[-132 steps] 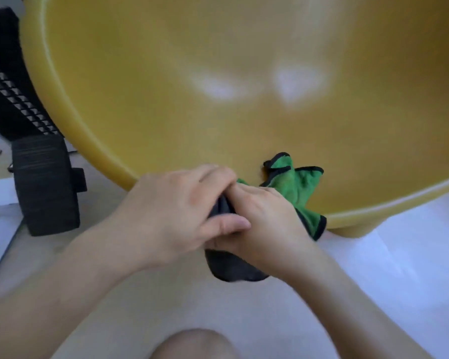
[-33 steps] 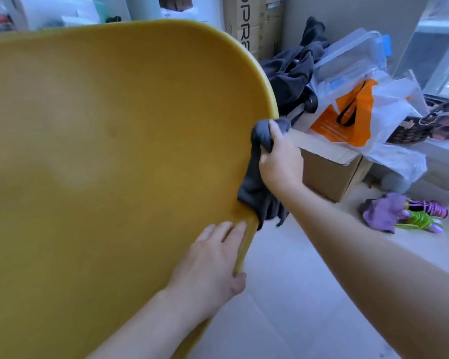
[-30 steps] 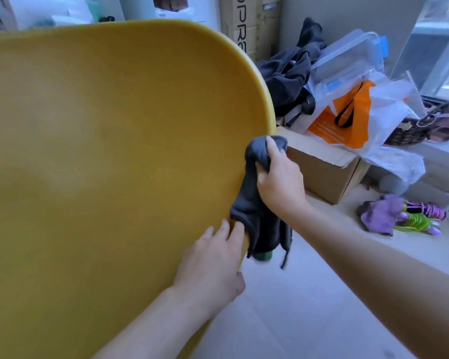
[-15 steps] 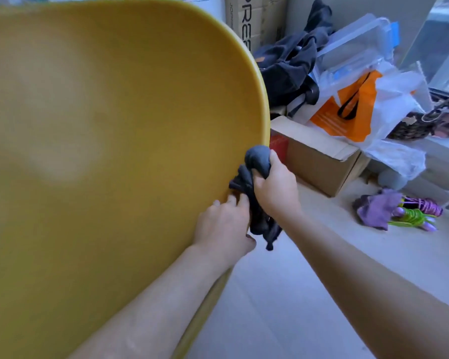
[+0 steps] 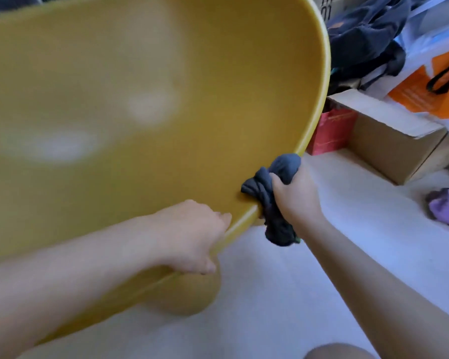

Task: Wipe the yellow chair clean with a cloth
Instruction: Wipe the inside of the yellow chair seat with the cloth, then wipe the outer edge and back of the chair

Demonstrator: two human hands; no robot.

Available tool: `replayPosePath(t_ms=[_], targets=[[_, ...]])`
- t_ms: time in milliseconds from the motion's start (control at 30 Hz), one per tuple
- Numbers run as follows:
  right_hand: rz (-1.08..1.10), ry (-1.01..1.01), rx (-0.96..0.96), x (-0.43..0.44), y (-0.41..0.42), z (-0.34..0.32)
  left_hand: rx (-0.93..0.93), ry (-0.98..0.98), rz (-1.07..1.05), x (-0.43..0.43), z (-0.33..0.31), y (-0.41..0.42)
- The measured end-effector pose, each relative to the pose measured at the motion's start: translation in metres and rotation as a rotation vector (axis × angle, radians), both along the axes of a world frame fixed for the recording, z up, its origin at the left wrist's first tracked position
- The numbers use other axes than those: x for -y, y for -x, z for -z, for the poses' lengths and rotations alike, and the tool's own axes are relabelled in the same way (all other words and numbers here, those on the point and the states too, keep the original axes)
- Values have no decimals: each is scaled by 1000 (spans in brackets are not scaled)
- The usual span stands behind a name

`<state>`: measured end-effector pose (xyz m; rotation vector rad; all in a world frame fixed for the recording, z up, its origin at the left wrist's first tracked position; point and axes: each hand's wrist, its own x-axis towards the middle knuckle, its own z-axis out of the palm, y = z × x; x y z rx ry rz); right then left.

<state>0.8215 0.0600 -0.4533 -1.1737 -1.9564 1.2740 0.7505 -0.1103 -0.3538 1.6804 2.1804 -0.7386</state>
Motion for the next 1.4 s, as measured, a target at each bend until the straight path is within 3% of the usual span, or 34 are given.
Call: replayPosePath(t_ms=[133,233,367,467,567,700,900,1067,1233,1400], targets=[[31,75,-49,19,1,7,-158,-188,-7,3,23,-23],[87,66,-45,-13,14,6,-160,-241,-37,-20,24,-32],[110,-51,28,-72,20,-7,81,-349,-99,-72,10,-40],[0,-218,116,-93,4,-26,240,-276,-56,-72,-30,-35],[-87,-377,129,-81,-32,-47,244,-149,-78,-19,-89,-21],[-247,-376,-67,-33,-58,-96,192,-92,-180,95,-168,10],[-572,-370,-200,75,-75,-155,173,-452,-205,230,-201,48],[-746,-672,-124,181,-82,-191,235,-677,-249,263,-190,101],[-432,-989,73,255,-73,-183,336,-781,-191,275,-186,150],[-138,-1036,163,293,-69,-171,448,-970,5,276,-167,165]])
